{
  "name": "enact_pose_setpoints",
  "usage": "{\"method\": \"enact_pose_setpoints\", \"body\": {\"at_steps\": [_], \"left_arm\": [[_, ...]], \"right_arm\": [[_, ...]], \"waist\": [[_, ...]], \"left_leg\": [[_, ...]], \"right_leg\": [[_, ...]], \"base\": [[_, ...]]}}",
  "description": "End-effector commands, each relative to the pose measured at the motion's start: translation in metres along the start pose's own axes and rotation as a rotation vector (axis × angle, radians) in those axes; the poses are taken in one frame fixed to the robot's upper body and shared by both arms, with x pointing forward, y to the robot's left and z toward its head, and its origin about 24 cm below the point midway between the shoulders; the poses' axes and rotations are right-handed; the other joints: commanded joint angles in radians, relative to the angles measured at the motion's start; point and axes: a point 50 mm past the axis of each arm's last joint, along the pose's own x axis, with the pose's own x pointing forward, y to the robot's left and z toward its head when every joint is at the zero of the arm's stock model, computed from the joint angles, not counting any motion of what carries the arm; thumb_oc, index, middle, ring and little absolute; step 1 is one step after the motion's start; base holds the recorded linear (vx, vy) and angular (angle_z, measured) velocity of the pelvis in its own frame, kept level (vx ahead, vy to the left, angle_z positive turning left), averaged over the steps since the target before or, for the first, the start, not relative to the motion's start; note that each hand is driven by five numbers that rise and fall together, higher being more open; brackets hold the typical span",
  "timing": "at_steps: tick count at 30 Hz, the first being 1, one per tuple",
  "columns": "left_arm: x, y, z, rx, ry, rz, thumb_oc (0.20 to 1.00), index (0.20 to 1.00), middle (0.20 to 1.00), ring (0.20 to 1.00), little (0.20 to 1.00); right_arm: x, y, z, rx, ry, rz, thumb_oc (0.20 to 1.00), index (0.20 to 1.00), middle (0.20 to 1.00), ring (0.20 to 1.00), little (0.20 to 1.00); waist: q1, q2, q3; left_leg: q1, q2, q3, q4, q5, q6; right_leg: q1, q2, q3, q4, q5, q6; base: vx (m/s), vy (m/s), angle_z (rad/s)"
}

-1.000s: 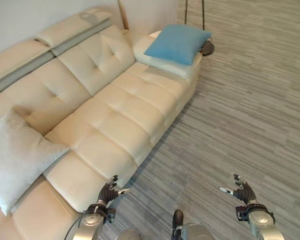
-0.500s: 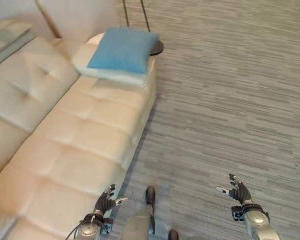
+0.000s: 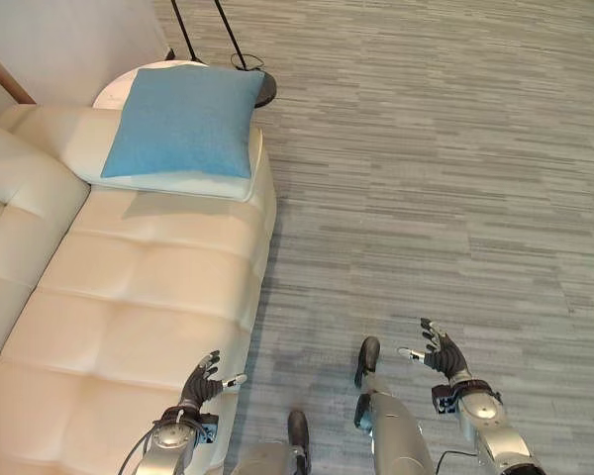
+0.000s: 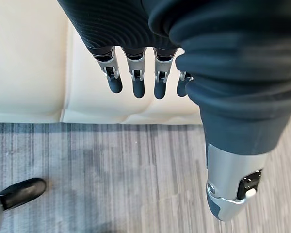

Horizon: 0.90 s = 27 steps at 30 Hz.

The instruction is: Pick up all the scattered cushions and arrange them neatly on the sofa.

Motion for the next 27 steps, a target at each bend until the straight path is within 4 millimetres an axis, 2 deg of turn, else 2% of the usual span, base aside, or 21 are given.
{"method": "enact_pose_setpoints", "body": {"at_steps": [1, 2, 3, 5, 6, 7, 8, 9, 11, 12, 13, 15, 16, 17, 18, 19, 22, 23, 24, 26, 27], "left_arm": [[-0.004, 0.006, 0.018, 0.045, -0.118, 0.01, 1.0, 1.0, 1.0, 1.0, 1.0], [-0.004, 0.003, 0.015, 0.035, -0.109, 0.007, 1.0, 1.0, 1.0, 1.0, 1.0], [-0.004, 0.0, 0.013, 0.025, -0.1, 0.001, 1.0, 1.0, 1.0, 1.0, 1.0], [-0.003, -0.005, 0.013, 0.014, -0.096, -0.019, 1.0, 1.0, 1.0, 1.0, 1.0], [-0.002, -0.005, 0.013, 0.014, -0.096, -0.019, 1.0, 1.0, 1.0, 1.0, 1.0], [-0.002, -0.006, 0.014, 0.004, -0.095, -0.022, 1.0, 1.0, 1.0, 1.0, 1.0], [-0.001, -0.008, 0.011, -0.018, -0.081, -0.023, 1.0, 1.0, 1.0, 1.0, 1.0], [0.0, -0.008, 0.009, -0.017, -0.068, -0.017, 1.0, 1.0, 1.0, 1.0, 1.0], [-0.001, -0.01, 0.002, -0.029, -0.037, -0.006, 1.0, 1.0, 1.0, 1.0, 1.0], [-0.001, -0.01, 0.0, -0.032, -0.029, -0.003, 1.0, 1.0, 1.0, 1.0, 1.0], [-0.003, -0.008, -0.003, -0.044, -0.02, 0.011, 1.0, 1.0, 1.0, 1.0, 1.0], [-0.006, -0.005, -0.009, -0.068, 0.0, 0.038, 1.0, 1.0, 1.0, 1.0, 1.0], [-0.006, -0.005, -0.009, -0.068, 0.0, 0.038, 1.0, 1.0, 1.0, 1.0, 1.0], [-0.008, -0.001, -0.014, -0.077, 0.02, 0.061, 1.0, 1.0, 1.0, 1.0, 1.0], [-0.008, -0.001, -0.014, -0.077, 0.02, 0.061, 1.0, 1.0, 1.0, 1.0, 1.0], [-0.009, 0.003, -0.018, -0.083, 0.035, 0.084, 1.0, 1.0, 1.0, 1.0, 1.0], [-0.016, 0.012, -0.03, -0.104, 0.073, 0.128, 1.0, 1.0, 1.0, 1.0, 1.0], [-0.016, 0.013, -0.03, -0.104, 0.074, 0.128, 1.0, 1.0, 1.0, 1.0, 1.0], [-0.018, 0.015, -0.037, -0.092, 0.108, 0.128, 1.0, 1.0, 1.0, 1.0, 1.0], [-0.017, 0.017, -0.041, -0.079, 0.129, 0.135, 1.0, 1.0, 1.0, 1.0, 1.0], [-0.017, 0.017, -0.041, -0.078, 0.129, 0.135, 1.0, 1.0, 1.0, 1.0, 1.0]], "right_arm": [[0.003, -0.016, 0.018, -0.042, -0.092, -0.023, 1.0, 1.0, 1.0, 1.0, 1.0], [0.003, -0.018, 0.017, -0.051, -0.087, -0.025, 1.0, 1.0, 1.0, 1.0, 1.0], [0.003, -0.019, 0.016, -0.054, -0.08, -0.028, 1.0, 1.0, 1.0, 1.0, 1.0], [0.003, -0.023, 0.019, -0.048, -0.095, -0.045, 1.0, 1.0, 1.0, 1.0, 1.0], [0.003, -0.023, 0.019, -0.048, -0.096, -0.044, 1.0, 1.0, 1.0, 1.0, 1.0], [0.003, -0.026, 0.021, -0.04, -0.104, -0.054, 1.0, 1.0, 1.0, 1.0, 1.0], [0.003, -0.032, 0.019, -0.051, -0.087, -0.074, 1.0, 1.0, 1.0, 1.0, 1.0], [0.004, -0.034, 0.02, -0.044, -0.088, -0.083, 1.0, 1.0, 1.0, 1.0, 1.0], [0.001, -0.038, 0.017, -0.03, -0.079, -0.104, 1.0, 1.0, 1.0, 1.0, 1.0], [0.0, -0.039, 0.016, -0.027, -0.077, -0.114, 1.0, 1.0, 1.0, 1.0, 1.0], [-0.001, -0.04, 0.013, -0.026, -0.071, -0.125, 1.0, 1.0, 1.0, 1.0, 1.0], [-0.002, -0.04, 0.009, -0.029, -0.054, -0.135, 1.0, 1.0, 1.0, 1.0, 1.0], [-0.002, -0.04, 0.009, -0.029, -0.054, -0.135, 1.0, 1.0, 1.0, 1.0, 1.0], [-0.003, -0.04, 0.004, -0.033, -0.036, -0.142, 1.0, 1.0, 1.0, 1.0, 1.0], [-0.003, -0.04, 0.004, -0.033, -0.036, -0.142, 1.0, 1.0, 1.0, 1.0, 1.0], [-0.003, -0.039, 0.002, -0.036, -0.025, -0.143, 1.0, 1.0, 1.0, 1.0, 1.0], [-0.005, -0.033, -0.003, -0.032, -0.006, -0.121, 1.0, 1.0, 1.0, 1.0, 1.0], [-0.005, -0.033, -0.004, -0.032, -0.005, -0.12, 1.0, 1.0, 1.0, 1.0, 1.0], [-0.009, -0.029, -0.01, -0.024, 0.018, -0.11, 1.0, 1.0, 1.0, 1.0, 1.0], [-0.007, -0.026, -0.01, -0.024, 0.022, -0.102, 1.0, 1.0, 1.0, 1.0, 1.0], [-0.007, -0.026, -0.01, -0.023, 0.022, -0.102, 1.0, 1.0, 1.0, 1.0, 1.0]], "waist": [[-0.016, 0.015, -0.034], [-0.022, 0.027, -0.041], [-0.026, 0.04, -0.046], [-0.025, 0.05, -0.04], [-0.028, 0.047, -0.042], [-0.027, 0.045, -0.039], [-0.003, 0.033, -0.024], [0.01, 0.029, -0.024], [0.026, 0.029, -0.031], [0.032, 0.031, -0.033], [0.044, 0.038, -0.038], [0.07, 0.054, -0.042], [0.069, 0.053, -0.041], [0.088, 0.052, -0.047], [0.088, 0.05, -0.047], [0.1, 0.048, -0.062], [0.126, 0.033, -0.096], [0.127, 0.031, -0.097], [0.129, 0.009, -0.121], [0.125, -0.022, -0.122], [0.126, -0.023, -0.122]], "left_leg": [[0.085, 0.054, -0.06, 0.056, -0.122, -0.059], [0.09, 0.073, -0.066, 0.076, -0.103, -0.073], [0.077, 0.096, -0.069, 0.131, -0.058, -0.094], [-0.012, 0.14, -0.06, 0.356, 0.071, -0.122], [-0.017, 0.137, -0.062, 0.356, 0.074, -0.122], [-0.065, 0.186, -0.017, 0.46, 0.134, -0.128], [-0.195, 0.172, 0.022, 0.575, 0.083, -0.099], [-0.247, 0.13, 0.021, 0.546, 0.059, -0.088], [-0.296, 0.116, 0.052, 0.43, 0.033, -0.072], [-0.311, 0.111, 0.063, 0.37, 0.038, -0.067], [-0.336, 0.101, 0.059, 0.287, 0.073, -0.068], [-0.373, 0.088, 0.041, 0.112, 0.184, -0.093], [-0.368, 0.085, 0.041, 0.105, 0.187, -0.093], [-0.411, 0.094, 0.074, -0.009, 0.218, -0.103], [-0.409, 0.092, 0.075, -0.012, 0.219, -0.103], [-0.426, 0.106, 0.13, -0.066, 0.222, -0.106], [-0.411, 0.124, 0.223, -0.049, 0.247, -0.084], [-0.409, 0.124, 0.225, -0.05, 0.247, -0.084], [-0.401, 0.107, 0.222, 0.004, 0.276, -0.064], [-0.394, 0.075, 0.213, 0.063, 0.231, -0.032], [-0.394, 0.074, 0.214, 0.065, 0.229, -0.03]], "right_leg": [[0.089, 0.014, 0.055, 0.058, 0.073, 0.036], [0.091, 0.019, 0.05, 0.081, 0.07, 0.026], [0.107, 0.028, 0.046, 0.094, 0.059, 0.011], [0.146, 0.037, 0.025, 0.096, 0.031, -0.025], [0.144, 0.033, 0.023, 0.094, 0.034, -0.025], [0.176, 0.038, 0.001, 0.093, 0.004, -0.05], [0.253, 0.048, -0.009, 0.078, -0.056, -0.083], [0.285, 0.05, -0.004, 0.072, -0.068, -0.081], [0.339, 0.051, -0.012, 0.061, -0.106, -0.07], [0.358, 0.057, -0.015, 0.061, -0.12, -0.07], [0.384, 0.074, -0.018, 0.056, -0.133, -0.071], [0.45, 0.114, -0.017, 0.048, -0.173, -0.07], [0.452, 0.112, -0.018, 0.048, -0.174, -0.07], [0.514, 0.124, -0.021, 0.046, -0.21, -0.064], [0.514, 0.123, -0.021, 0.046, -0.211, -0.064], [0.564, 0.128, -0.019, 0.053, -0.243, -0.053], [0.636, 0.125, -0.014, 0.089, -0.287, -0.035], [0.636, 0.123, -0.012, 0.09, -0.287, -0.034], [0.635, 0.095, -0.022, 0.161, -0.257, -0.016], [0.594, 0.031, -0.03, 0.335, -0.091, 0.045], [0.592, 0.029, -0.028, 0.338, -0.092, 0.047]], "base": [[0.53, -0.202, 0.36], [0.52, -0.245, 0.51], [0.45, -0.288, 0.76], [0.31, -0.262, 0.81], [0.25, -0.257, 0.35], [0.47, -0.362, -0.02], [0.64, -0.41, -0.12], [0.64, -0.294, 0.12], [0.44, -0.088, 0.16], [0.42, -0.051, 0.05], [0.43, -0.02, 0.44], [0.44, -0.002, 0.5], [0.55, 0.016, 0.14], [0.35, 0.012, -0.09], [0.72, 0.075, 0.05], [0.59, 0.116, 0.01], [0.62, 0.152, -0.1], [0.6, 0.16, -0.07], [0.55, 0.195, -0.06], [0.49, 0.227, 0.17], [0.39, 0.208, 0.5]]}}
